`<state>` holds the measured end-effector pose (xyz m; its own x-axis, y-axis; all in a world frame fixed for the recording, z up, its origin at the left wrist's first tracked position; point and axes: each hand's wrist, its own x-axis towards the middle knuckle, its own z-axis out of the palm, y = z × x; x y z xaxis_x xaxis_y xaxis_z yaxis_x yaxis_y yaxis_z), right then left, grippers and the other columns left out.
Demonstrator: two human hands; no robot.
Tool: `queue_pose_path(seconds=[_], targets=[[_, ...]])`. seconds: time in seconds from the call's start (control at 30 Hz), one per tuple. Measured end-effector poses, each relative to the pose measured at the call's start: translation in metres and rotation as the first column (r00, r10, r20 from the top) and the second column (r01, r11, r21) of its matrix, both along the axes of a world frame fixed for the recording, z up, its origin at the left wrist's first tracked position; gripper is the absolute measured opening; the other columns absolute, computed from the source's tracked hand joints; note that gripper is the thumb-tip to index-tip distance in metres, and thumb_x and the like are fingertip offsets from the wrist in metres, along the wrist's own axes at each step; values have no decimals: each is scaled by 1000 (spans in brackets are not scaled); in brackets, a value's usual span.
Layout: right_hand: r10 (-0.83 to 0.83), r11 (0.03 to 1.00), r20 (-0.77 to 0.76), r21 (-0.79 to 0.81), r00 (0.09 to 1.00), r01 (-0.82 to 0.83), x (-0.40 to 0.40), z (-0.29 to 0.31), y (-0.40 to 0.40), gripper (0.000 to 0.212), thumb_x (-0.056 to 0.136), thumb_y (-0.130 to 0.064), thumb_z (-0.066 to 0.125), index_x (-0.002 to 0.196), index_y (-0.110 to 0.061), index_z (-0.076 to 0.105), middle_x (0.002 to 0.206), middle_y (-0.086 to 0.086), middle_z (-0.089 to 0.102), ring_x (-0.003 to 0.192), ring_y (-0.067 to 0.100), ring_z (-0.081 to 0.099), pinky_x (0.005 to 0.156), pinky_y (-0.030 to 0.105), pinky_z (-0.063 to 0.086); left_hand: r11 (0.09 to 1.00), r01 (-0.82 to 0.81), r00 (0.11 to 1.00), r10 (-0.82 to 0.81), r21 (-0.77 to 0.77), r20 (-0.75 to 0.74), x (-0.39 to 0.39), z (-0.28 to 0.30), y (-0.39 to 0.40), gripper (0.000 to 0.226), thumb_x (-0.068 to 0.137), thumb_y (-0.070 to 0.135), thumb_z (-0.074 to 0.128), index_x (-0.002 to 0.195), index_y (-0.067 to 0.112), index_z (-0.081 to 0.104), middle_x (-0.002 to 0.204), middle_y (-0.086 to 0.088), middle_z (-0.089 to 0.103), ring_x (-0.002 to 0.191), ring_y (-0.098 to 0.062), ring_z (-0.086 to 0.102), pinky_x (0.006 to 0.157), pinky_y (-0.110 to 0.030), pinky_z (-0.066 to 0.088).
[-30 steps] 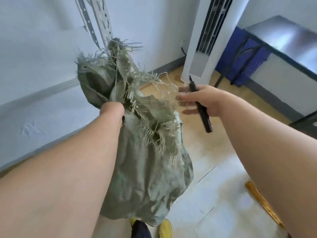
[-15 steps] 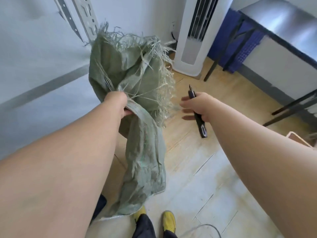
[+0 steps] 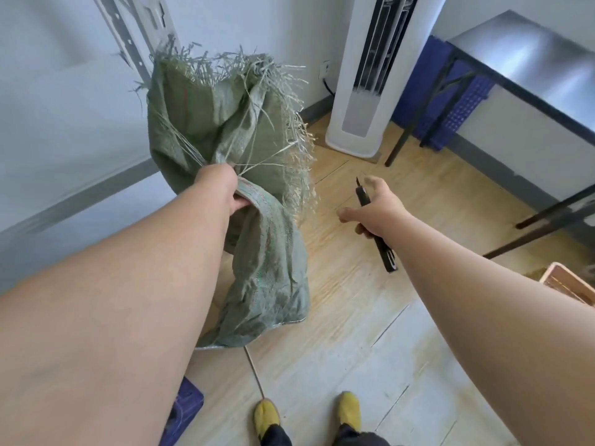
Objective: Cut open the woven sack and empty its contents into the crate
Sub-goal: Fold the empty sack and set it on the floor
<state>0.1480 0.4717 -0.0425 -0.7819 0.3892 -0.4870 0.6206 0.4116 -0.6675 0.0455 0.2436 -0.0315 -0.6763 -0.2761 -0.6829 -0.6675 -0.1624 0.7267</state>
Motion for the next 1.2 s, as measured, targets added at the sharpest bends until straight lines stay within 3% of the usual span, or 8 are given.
queue_pose_path(seconds=[0.1,0.37,0.5,0.63,0.8,0.9,0.97,1.2], targets=[[20,1000,-89,-8,996,-20,-10,-4,6,31,81,-37,73,102,-15,67,72,-5,68,52,10,54,48,24,48,997,-16,1000,17,79,-7,-7,5,18,34,95,-3,37,124,3,53,105,-16,64,73,-28,60,26,-38,44],[-223,880,-287,-471,932,65,-42,-8,-1,17,75,-26,79,78,-22,63,65,-2,60,48,11,53,53,28,52,924,201,970,-143,325,-195,-17,60,128,12,95,7,53,104,5,60,90,-12,65,84,-23,64,52,-34,58],[-415,650,-147,-739,898,179,-74,10,40,14,87,-7,65,78,-10,55,52,4,53,41,12,47,43,22,41,841,538,787,-525,-55,-325,-12,51,136,58,82,45,70,132,23,50,133,5,56,120,-12,50,97,-31,40],[-384,561,-64,-809,921,177,-109,28,75,14,90,-7,64,79,-9,55,51,2,56,43,9,50,40,18,41,560,694,637,-771,-453,23,17,-2,121,108,65,47,82,150,22,21,149,1,40,132,-15,42,99,-23,31],[-470,398,-4,-894,882,208,-147,38,103,10,95,-8,59,85,-4,56,62,7,61,46,10,55,42,16,46,392,794,564,-761,-465,321,51,-67,125,63,77,34,77,130,12,52,126,-9,61,112,-26,59,89,-26,43],[-443,661,-47,-692,895,291,-159,32,113,19,91,-12,64,103,-1,54,83,11,68,64,17,69,64,25,59,485,696,679,-684,-529,267,40,-81,137,44,84,33,68,121,9,59,118,-14,64,107,-33,60,93,-38,49],[-264,945,-116,-231,958,232,-155,22,115,27,89,-26,66,105,-7,56,95,10,69,86,24,71,84,35,57,610,575,778,-613,-545,134,21,-74,148,34,84,29,64,114,11,65,112,-14,67,103,-34,62,91,-42,51],[85,996,-440,37,894,-76,-109,-4,88,31,81,-45,72,105,-29,62,113,-11,50,84,-5,52,72,12,36,886,356,921,-387,-299,-49,-32,-24,163,22,86,16,58,107,16,64,102,-11,69,89,-32,67,77,-48,59]])
